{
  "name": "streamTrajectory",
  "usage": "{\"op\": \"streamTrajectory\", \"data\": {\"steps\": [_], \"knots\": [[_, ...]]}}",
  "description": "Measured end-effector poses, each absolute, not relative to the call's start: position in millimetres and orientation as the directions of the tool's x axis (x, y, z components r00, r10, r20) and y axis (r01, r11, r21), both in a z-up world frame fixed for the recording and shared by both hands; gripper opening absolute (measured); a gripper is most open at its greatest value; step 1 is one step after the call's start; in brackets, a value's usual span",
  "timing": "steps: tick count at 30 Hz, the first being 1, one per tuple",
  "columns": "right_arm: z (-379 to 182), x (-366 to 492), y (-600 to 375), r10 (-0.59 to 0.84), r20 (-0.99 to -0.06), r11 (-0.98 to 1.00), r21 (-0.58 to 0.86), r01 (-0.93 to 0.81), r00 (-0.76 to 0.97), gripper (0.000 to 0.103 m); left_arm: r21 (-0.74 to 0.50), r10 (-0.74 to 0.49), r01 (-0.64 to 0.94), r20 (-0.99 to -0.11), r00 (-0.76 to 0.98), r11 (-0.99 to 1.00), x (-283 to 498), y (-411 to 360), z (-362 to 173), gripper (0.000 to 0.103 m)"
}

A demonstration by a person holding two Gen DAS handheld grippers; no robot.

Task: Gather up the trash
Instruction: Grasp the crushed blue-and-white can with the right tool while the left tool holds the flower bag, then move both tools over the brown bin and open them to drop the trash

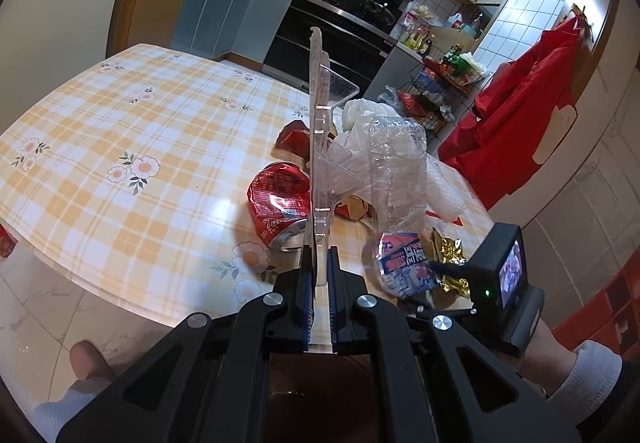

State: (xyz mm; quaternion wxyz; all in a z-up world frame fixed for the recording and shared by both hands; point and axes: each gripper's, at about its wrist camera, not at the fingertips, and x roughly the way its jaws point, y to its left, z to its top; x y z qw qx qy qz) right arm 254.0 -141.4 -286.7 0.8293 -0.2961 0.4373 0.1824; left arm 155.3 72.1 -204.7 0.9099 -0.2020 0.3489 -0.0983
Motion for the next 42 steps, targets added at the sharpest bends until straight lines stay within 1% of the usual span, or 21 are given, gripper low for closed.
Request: {"op": "streamTrajectory", "data": {"steps": [1,2,3,5,6,7,8,13,17,21,25,31,38,42], "knots": [[-282.2,251.7,-138.9,0.056,-0.832,0.764,-0.32,-0.56,0.552,0.047,-0.439,-0.323,0.04,-0.592,0.738,0.898,153.1,72.7,-204.7,0.007],[-273.1,249.5,-138.4,0.088,-0.826,0.779,-0.291,-0.555,0.557,0.037,-0.441,-0.325,0.042,-0.59,0.739,0.896,150.7,73.6,-204.4,0.007],[-266.0,252.2,-136.3,0.103,-0.821,0.788,-0.277,-0.549,0.562,0.033,-0.442,-0.325,0.042,-0.59,0.739,0.896,149.7,74.0,-204.3,0.007],[-244.8,249.1,-141.1,0.163,-0.804,0.822,-0.211,-0.529,0.572,0.017,-0.444,-0.327,0.043,-0.588,0.739,0.895,147.6,75.1,-204.0,0.007],[-234.1,247.9,-146.4,0.199,-0.793,0.842,-0.162,-0.515,0.575,0.011,-0.446,-0.329,0.044,-0.586,0.74,0.894,146.2,75.5,-203.7,0.007],[-224.9,246.7,-150.9,0.233,-0.781,0.86,-0.112,-0.498,0.579,0.009,-0.446,-0.33,0.047,-0.584,0.741,0.894,144.7,75.4,-203.1,0.007],[-213.7,245.6,-158.7,0.284,-0.762,0.882,-0.031,-0.471,0.582,0.009,-0.446,-0.332,0.049,-0.584,0.741,0.894,143.0,74.3,-202.5,0.007],[-192.4,234.8,-188.8,0.409,-0.692,0.903,0.216,-0.37,0.595,0.008,-0.447,-0.345,0.067,-0.578,0.739,0.892,134.9,71.2,-197.7,0.007],[-183.5,218.3,-202.6,0.456,-0.654,0.889,0.309,-0.337,0.604,0.008,-0.443,-0.352,0.08,-0.576,0.738,0.893,124.6,68.4,-192.7,0.007],[-175.4,192.6,-208.1,0.468,-0.617,0.883,0.332,-0.331,0.632,0.008,-0.446,-0.362,0.088,-0.579,0.73,0.891,112.2,65.8,-189.7,0.007],[-169.8,167.2,-209.6,0.466,-0.589,0.885,0.316,-0.342,0.661,0.008,-0.428,-0.369,0.104,-0.6,0.71,0.898,97.7,56.7,-192.0,0.007],[-172.9,140.9,-208.7,0.48,-0.568,0.877,0.317,-0.361,0.668,0.008,-0.423,-0.393,0.127,-0.633,0.667,0.897,77.2,43.0,-199.4,0.007],[-163.9,110.3,-221.9,0.482,-0.535,0.875,0.329,-0.355,0.694,0.008,-0.445,-0.44,0.132,-0.718,0.539,0.886,60.2,20.9,-219.8,0.007],[-157.7,94.5,-232.7,0.481,-0.514,0.875,0.339,-0.346,0.71,0.008,-0.445,-0.458,0.158,-0.726,0.513,0.882,55.0,9.6,-220.3,0.007]]}}
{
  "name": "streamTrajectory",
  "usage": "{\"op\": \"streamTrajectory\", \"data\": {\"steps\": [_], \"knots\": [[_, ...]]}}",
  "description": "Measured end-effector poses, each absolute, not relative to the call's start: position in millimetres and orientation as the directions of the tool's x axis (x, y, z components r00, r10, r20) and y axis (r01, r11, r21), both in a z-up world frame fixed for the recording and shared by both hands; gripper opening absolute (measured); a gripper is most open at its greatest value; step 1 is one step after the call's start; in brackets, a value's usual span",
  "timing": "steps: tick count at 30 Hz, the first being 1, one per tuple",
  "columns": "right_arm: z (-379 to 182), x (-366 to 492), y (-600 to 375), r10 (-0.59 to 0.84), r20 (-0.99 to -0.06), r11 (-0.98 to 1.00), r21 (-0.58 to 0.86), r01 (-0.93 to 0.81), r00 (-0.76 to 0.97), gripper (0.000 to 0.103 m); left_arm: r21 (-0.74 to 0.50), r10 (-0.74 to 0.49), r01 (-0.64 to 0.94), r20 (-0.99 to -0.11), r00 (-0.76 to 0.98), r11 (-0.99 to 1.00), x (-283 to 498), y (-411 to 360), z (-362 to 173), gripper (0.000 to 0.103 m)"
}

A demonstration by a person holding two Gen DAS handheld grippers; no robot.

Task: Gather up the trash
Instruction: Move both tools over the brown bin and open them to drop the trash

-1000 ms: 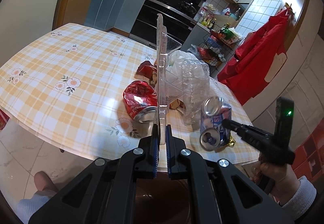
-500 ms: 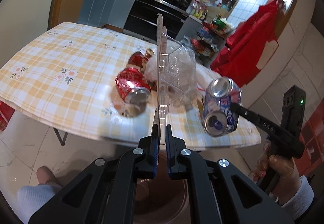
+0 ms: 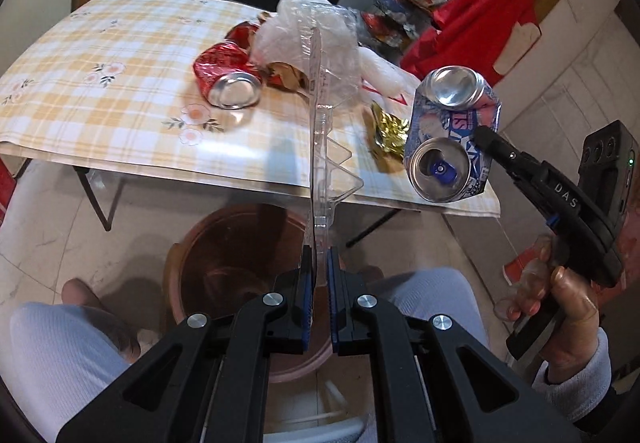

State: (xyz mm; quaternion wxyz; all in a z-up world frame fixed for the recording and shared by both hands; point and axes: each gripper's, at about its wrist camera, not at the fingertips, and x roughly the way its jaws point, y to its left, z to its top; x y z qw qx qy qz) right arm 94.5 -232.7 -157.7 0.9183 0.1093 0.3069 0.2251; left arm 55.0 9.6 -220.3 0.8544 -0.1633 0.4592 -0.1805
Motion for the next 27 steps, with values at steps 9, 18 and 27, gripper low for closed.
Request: {"op": "streamTrajectory", "data": {"steps": [9,18,27], "knots": [[-154.2,86.8,-246.3,0.477,-0.5,0.875,0.352,-0.333,0.723,0.008,-0.45,-0.487,0.199,-0.732,0.476,0.871,63.9,-8.2,-229.8,0.018],[-170.3,93.8,-236.2,0.49,-0.537,0.869,0.36,-0.339,0.686,0.008,-0.403,-0.345,0.062,-0.684,0.643,0.913,67.0,30.1,-219.0,0.08],[-180.3,93.7,-215.7,0.503,-0.588,0.864,0.34,-0.371,0.633,0.008,-0.241,-0.104,-0.063,-0.62,0.778,0.968,52.7,56.8,-188.8,0.097]]}}
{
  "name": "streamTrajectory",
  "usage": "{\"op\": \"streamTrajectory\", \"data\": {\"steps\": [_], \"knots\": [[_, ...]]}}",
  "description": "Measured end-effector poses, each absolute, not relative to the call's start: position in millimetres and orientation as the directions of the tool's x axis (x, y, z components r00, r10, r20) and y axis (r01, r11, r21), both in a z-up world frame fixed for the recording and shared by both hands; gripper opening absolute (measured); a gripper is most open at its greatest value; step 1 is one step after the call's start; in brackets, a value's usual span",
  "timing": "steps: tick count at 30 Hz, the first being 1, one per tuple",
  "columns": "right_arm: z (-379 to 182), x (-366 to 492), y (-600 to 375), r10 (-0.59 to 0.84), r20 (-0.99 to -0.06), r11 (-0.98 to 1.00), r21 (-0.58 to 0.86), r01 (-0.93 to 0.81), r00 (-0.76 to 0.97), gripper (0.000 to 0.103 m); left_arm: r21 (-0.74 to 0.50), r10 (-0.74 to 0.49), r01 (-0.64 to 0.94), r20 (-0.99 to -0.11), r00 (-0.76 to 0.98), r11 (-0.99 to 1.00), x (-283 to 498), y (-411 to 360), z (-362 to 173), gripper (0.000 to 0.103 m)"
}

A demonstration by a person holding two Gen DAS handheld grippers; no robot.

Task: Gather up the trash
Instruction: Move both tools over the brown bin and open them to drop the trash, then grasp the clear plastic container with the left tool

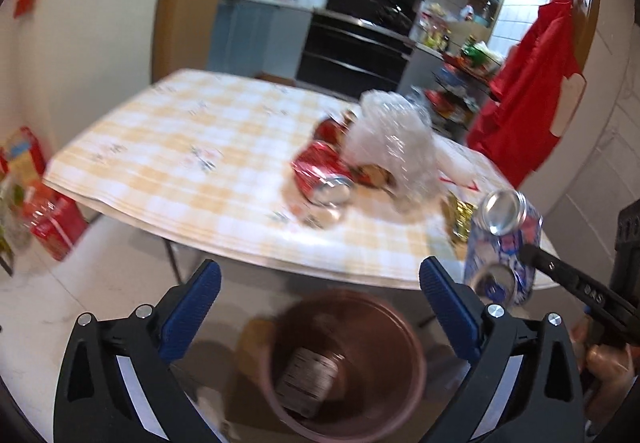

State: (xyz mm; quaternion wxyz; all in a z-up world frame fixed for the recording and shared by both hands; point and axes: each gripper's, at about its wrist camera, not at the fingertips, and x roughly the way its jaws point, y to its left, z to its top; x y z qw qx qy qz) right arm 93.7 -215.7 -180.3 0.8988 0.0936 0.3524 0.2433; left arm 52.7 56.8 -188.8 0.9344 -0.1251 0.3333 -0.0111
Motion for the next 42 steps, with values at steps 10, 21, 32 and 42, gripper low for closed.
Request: {"op": "streamTrajectory", "data": {"steps": [10,21,32,42], "knots": [[-189.9,91.1,-190.4,0.537,-0.628,0.839,0.328,-0.434,0.564,0.009,-0.253,-0.03,-0.162,-0.616,0.787,0.954,43.9,86.0,-188.8,0.097],[-187.5,91.7,-195.9,0.482,-0.624,0.875,0.302,-0.379,0.615,0.095,-0.233,-0.031,-0.148,-0.622,0.782,0.961,42.7,80.4,-191.6,0.097],[-195.5,100.1,-217.6,0.334,-0.634,0.942,0.221,-0.251,0.698,0.098,-0.236,-0.068,-0.104,-0.624,0.779,0.966,48.8,74.7,-194.9,0.097],[-219.6,114.4,-241.9,0.269,-0.666,0.962,0.219,-0.163,0.696,0.098,-0.257,-0.141,-0.043,-0.655,0.742,0.965,67.3,63.2,-211.2,0.097]]}}
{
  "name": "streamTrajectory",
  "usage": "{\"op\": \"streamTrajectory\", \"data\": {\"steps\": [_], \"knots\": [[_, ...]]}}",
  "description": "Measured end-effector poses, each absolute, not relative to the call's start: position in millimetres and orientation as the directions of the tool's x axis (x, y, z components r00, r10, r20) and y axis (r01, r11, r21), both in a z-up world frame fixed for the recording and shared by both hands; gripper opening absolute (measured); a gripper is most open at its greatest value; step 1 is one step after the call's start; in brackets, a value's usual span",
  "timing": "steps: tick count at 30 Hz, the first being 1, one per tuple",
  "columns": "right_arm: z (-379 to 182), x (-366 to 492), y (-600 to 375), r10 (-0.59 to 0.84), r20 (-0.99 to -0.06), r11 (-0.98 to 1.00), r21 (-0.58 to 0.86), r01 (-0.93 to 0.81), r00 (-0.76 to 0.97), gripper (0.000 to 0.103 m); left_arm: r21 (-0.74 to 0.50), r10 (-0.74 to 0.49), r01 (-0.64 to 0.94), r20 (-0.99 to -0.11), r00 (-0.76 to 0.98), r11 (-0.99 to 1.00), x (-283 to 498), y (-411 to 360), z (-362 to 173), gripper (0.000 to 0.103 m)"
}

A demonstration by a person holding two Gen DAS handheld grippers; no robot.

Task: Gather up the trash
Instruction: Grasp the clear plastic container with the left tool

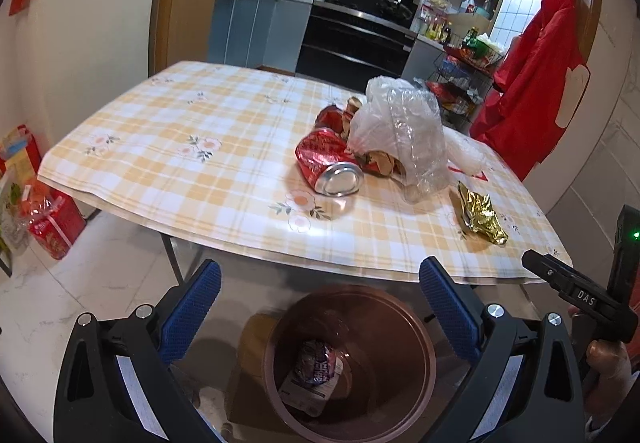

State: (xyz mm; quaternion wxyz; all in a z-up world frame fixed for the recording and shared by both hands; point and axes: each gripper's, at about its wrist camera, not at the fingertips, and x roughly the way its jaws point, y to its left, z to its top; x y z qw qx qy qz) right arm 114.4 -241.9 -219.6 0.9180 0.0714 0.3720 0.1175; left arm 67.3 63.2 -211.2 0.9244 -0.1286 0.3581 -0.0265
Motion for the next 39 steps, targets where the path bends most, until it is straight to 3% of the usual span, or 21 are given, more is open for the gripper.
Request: {"op": "streamTrajectory", "data": {"steps": [14,25,32,39], "knots": [[-244.8,137.4,-260.5,0.218,-0.692,0.974,0.202,-0.106,0.688,0.098,-0.282,-0.232,0.038,-0.698,0.678,0.959,114.3,36.5,-221.0,0.082],[-246.9,166.4,-271.2,0.27,-0.674,0.959,0.249,-0.133,0.688,0.098,-0.401,-0.454,0.238,-0.627,0.633,0.885,217.1,-5.2,-198.2,0.065],[-256.8,190.3,-284.6,0.249,-0.709,0.966,0.23,-0.117,0.66,0.098,-0.378,-0.469,0.282,-0.638,0.611,0.882,305.2,-35.2,-207.2,0.053],[-260.8,208.4,-298.7,0.236,-0.713,0.969,0.221,-0.108,0.66,0.098,-0.403,-0.429,0.204,-0.611,0.665,0.892,352.1,-24.7,-215.1,0.053]]}}
